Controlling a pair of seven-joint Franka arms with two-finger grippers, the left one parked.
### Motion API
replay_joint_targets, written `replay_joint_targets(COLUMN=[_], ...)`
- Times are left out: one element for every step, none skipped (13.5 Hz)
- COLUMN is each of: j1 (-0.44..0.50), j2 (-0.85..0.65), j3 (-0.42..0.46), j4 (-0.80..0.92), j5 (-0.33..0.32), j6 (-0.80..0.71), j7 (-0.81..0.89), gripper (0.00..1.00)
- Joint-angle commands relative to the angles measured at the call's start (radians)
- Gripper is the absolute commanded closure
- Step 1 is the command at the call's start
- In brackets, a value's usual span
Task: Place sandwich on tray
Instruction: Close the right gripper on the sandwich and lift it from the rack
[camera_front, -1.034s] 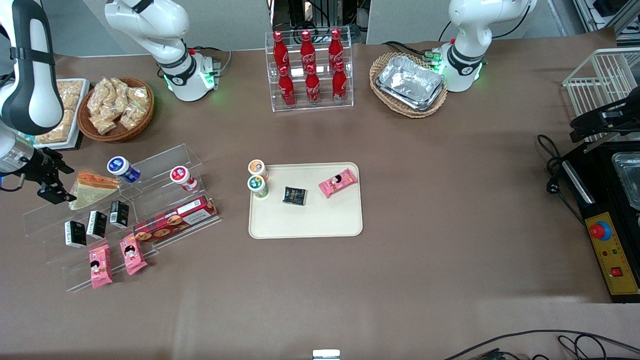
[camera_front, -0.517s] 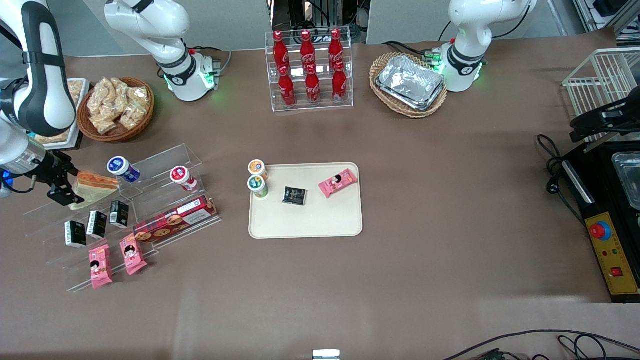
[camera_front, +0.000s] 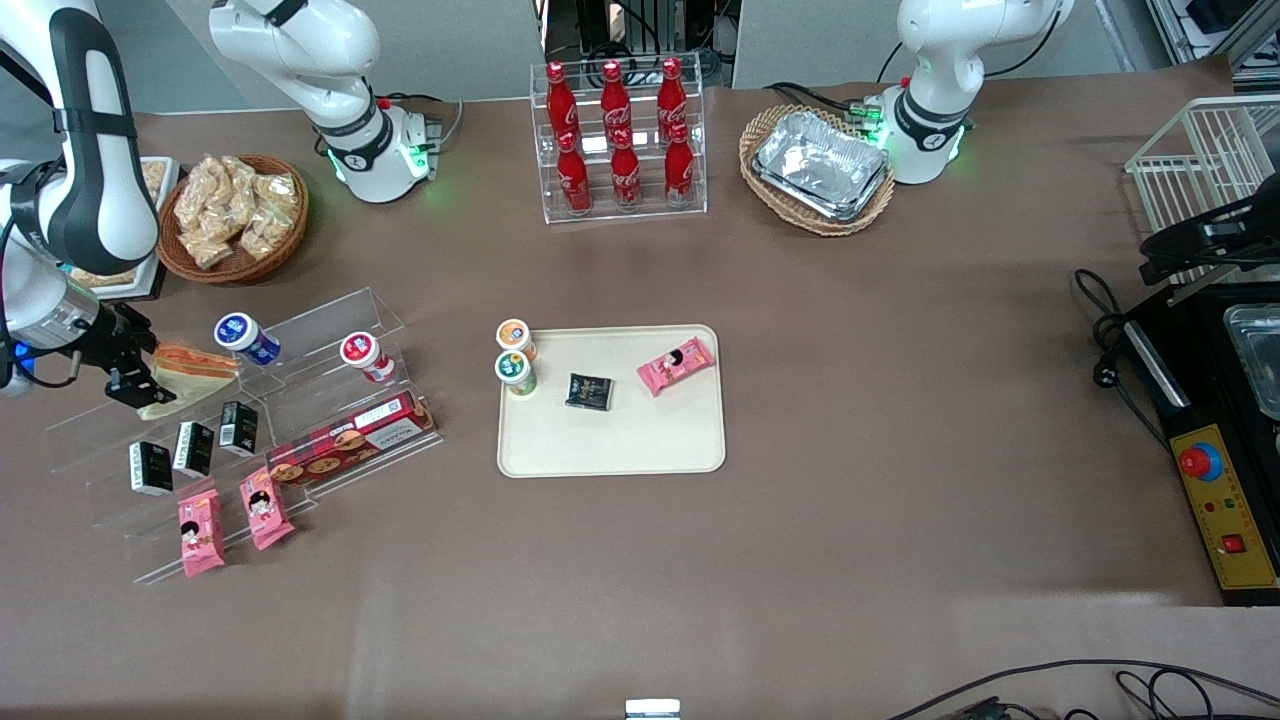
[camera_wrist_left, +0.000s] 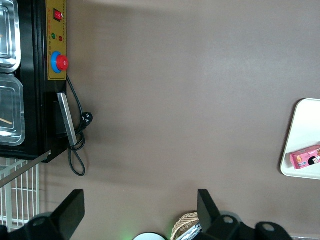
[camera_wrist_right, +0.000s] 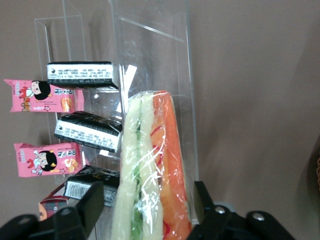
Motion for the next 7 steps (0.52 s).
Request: replay_joint_targets(j1=[0.005, 0.006, 0.006, 0.014, 0.026, 0.026, 0.026], j2=[-0.003, -0.003, -0.003, -0.003, -0.005, -0.009, -0.011], j3=[-0.003, -0.003, -0.003, -0.003, -0.005, -0.005, -0.005], j4=[-0.015, -0.015, -0.015, -0.015, -0.015, -0.014, -0.011], j5=[-0.016, -0.016, -0.018, -0.026, -0.030, -0.030, -0.030], j6=[0.026, 0.026, 0.026, 0.025, 0.023, 0.020, 0.020], j7=[0.009, 0.009, 0.008, 0.008, 0.011, 0.015, 0.017], gripper=[0.27, 0.32, 0.47, 0.59, 0.64, 0.76, 0.84])
